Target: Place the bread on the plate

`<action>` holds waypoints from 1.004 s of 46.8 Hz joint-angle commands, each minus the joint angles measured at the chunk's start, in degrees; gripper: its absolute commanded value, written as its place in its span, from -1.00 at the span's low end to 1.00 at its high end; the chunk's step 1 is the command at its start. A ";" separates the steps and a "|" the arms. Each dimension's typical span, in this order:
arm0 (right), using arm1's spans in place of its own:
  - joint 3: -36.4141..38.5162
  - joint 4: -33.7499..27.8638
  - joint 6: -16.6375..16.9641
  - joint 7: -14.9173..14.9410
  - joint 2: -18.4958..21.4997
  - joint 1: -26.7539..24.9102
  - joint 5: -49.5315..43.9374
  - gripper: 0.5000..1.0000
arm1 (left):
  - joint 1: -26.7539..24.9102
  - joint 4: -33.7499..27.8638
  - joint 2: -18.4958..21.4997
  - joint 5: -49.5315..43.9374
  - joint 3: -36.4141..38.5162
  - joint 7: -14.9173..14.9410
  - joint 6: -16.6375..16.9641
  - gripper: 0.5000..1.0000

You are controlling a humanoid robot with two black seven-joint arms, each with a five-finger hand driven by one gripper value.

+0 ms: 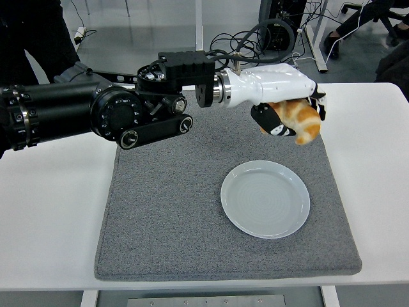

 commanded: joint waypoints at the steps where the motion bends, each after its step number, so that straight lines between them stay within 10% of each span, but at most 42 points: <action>1: 0.00 0.00 0.00 0.00 0.00 0.00 0.00 1.00 | 2.08 -1.71 0.01 3.36 0.37 0.12 -0.19 -1.00; 47: 0.00 0.00 0.00 0.00 0.00 0.00 0.00 1.00 | 16.14 -0.14 0.01 14.80 1.69 0.56 2.54 -1.00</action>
